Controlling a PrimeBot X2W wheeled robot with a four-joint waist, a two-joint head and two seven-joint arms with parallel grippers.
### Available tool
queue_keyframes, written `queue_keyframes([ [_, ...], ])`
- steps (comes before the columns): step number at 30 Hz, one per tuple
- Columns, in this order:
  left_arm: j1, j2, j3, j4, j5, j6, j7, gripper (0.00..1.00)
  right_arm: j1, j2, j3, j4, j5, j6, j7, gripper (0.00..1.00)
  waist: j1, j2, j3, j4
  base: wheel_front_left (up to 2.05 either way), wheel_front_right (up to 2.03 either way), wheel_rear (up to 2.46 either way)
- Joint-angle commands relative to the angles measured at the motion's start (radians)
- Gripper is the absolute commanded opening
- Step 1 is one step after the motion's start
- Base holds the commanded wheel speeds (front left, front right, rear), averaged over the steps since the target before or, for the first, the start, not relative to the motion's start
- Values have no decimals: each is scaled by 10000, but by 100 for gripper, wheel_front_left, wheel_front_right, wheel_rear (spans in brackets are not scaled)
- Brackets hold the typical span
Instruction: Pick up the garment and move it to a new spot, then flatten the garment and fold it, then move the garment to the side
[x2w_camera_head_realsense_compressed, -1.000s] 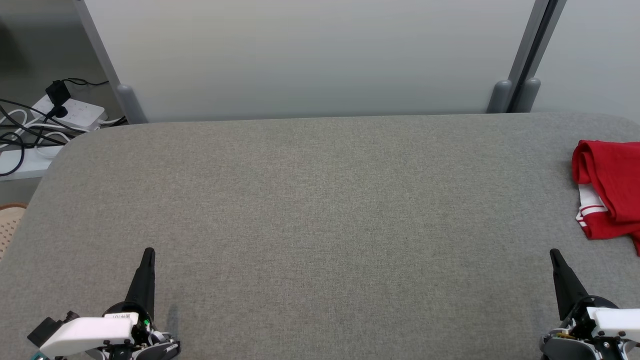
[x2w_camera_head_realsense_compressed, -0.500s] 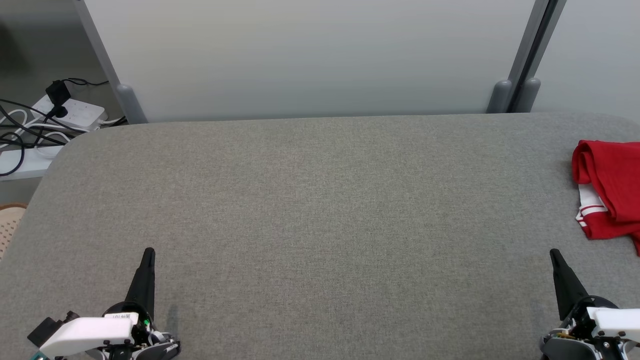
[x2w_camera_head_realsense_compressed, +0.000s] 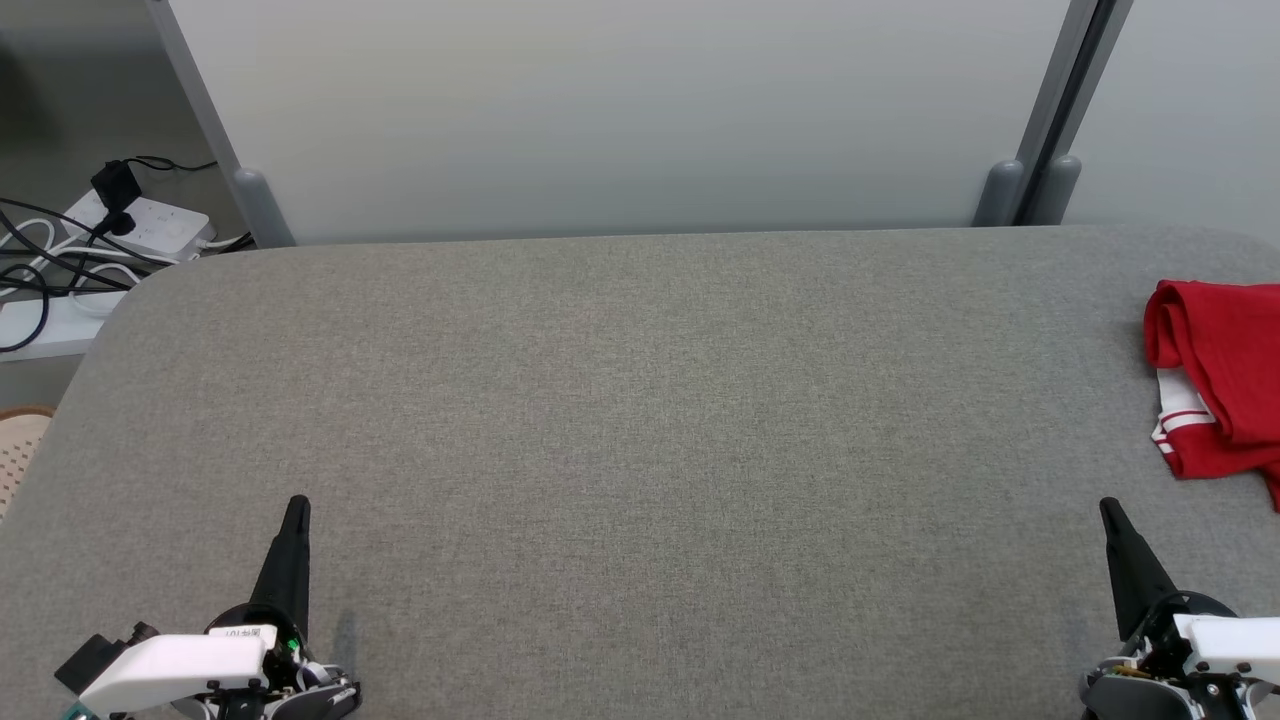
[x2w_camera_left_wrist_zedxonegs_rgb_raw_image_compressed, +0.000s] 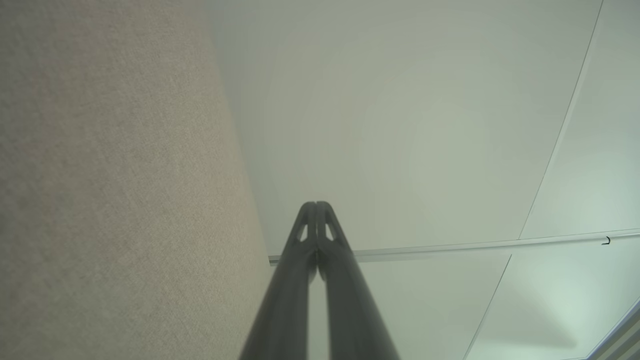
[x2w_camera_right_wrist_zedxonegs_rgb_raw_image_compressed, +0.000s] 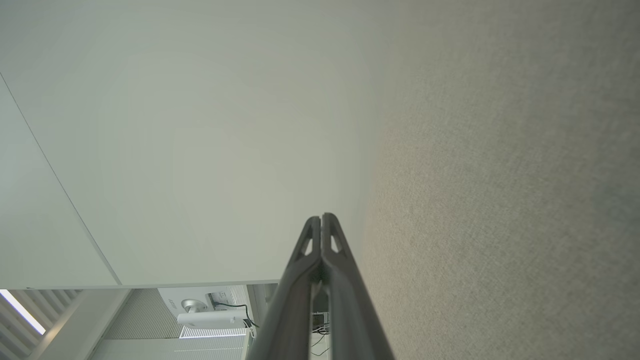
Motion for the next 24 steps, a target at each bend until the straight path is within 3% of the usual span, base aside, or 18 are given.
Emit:
queue_keyframes([
  [1, -538, 79, 323, -226, -37, -75, 62, 0, -449, -104, 151, -270, 53, 44, 77, 0, 0, 0, 0, 0, 0, 0, 0],
  [24, -537, 79, 322, -227, -37, -75, 62, 0, -449, -104, 152, -271, 53, 44, 76, 0, 0, 0, 0, 0, 0, 0, 0],
])
